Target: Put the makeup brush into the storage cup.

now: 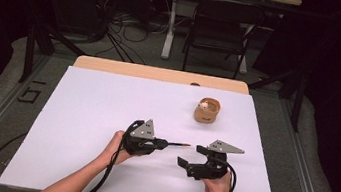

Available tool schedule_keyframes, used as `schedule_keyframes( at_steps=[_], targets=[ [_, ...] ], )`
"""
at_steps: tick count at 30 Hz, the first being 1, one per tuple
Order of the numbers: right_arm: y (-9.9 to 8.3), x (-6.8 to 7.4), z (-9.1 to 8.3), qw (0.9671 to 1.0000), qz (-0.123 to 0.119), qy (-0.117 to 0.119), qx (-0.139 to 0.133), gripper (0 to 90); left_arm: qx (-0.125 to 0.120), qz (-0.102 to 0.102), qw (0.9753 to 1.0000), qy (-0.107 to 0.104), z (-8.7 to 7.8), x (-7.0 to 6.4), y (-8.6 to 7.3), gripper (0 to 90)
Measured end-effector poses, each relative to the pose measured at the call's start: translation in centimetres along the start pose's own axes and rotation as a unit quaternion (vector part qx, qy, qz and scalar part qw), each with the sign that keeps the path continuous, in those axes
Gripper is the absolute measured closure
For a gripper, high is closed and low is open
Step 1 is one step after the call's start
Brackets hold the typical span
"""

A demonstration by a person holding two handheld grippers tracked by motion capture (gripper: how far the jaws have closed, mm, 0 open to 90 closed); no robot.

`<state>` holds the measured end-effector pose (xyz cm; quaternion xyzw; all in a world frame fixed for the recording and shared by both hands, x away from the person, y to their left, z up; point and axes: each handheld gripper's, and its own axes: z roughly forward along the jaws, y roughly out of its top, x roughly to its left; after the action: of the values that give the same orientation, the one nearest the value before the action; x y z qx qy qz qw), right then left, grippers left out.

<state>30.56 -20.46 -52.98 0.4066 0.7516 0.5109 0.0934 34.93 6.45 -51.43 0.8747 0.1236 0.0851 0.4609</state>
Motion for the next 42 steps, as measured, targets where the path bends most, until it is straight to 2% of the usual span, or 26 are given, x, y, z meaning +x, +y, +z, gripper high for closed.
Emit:
schedule_keyframes(
  at_steps=[5, 10, 15, 18, 19, 21, 23, 29, 34, 36, 40, 41, 42],
  targets=[
    [0.1, -0.5, 0.1, 0.9999, -0.002, -0.011, -0.002, 14.6, -0.004, 0.0, 1.0, -0.006, 0.2, -0.1, 0.1, 84.4],
    [0.2, -0.9, 0.1, 0.9996, -0.013, -0.022, 0.006, 18.3, 0.0, 0.004, 0.9999, -0.013, 0.1, -0.1, 0.2, 84.4],
    [0.5, -0.9, 0.3, 0.9981, -0.053, -0.023, 0.024, 24.2, 0.0, 0.004, 0.9998, -0.019, -0.4, 0.1, 0.1, 84.4],
    [0.8, -0.7, 0.5, 0.9947, -0.092, -0.022, 0.04, 32.9, 0.004, 0.005, 0.9998, -0.021, -0.6, 0.1, 0.2, 84.4],
    [1.0, -0.6, 0.7, 0.9927, -0.109, -0.019, 0.049, 35.1, 0.005, 0.007, 0.9997, -0.023, -0.7, 0.2, 0.2, 84.4],
    [1.5, -0.5, 0.9, 0.9865, -0.146, -0.018, 0.071, 40.0, 0.007, 0.007, 0.9996, -0.025, -0.9, 0.2, 0.3, 84.3],
    [2.0, -0.6, 1.3, 0.9812, -0.172, -0.006, 0.087, 43.3, 0.009, 0.008, 0.9995, -0.028, -1.0, 0.3, 0.3, 84.4],
    [3.9, -1.0, 1.6, 0.9661, -0.226, 0.004, 0.126, 52.1, 0.013, 0.01, 0.9993, -0.034, -1.2, 0.6, 0.5, 84.4],
    [4.7, -1.0, 1.8, 0.9512, -0.27, 0.021, 0.149, 56.7, 0.01, 0.01, 0.999, -0.043, -1.0, 0.6, 0.6, 84.4],
    [4.9, -0.8, 2.0, 0.944, -0.285, 0.032, 0.163, 59.7, 0.011, 0.01, 0.9987, -0.048, -1.0, 0.6, 0.7, 84.4],
    [5.3, -0.7, 2.7, 0.9263, -0.317, 0.054, 0.196, 65.7, 0.013, 0.01, 0.9983, -0.055, -1.0, 0.7, 0.8, 84.4],
    [5.4, -0.7, 2.9, 0.9241, -0.319, 0.059, 0.203, 66.4, 0.012, 0.009, 0.9981, -0.06, -1.0, 0.8, 0.8, 84.3],
    [5.5, -0.7, 3.1, 0.9198, -0.327, 0.064, 0.207, 68.7, 0.016, 0.011, 0.9981, -0.059, -1.1, 0.8, 0.8, 84.3]
  ],
)
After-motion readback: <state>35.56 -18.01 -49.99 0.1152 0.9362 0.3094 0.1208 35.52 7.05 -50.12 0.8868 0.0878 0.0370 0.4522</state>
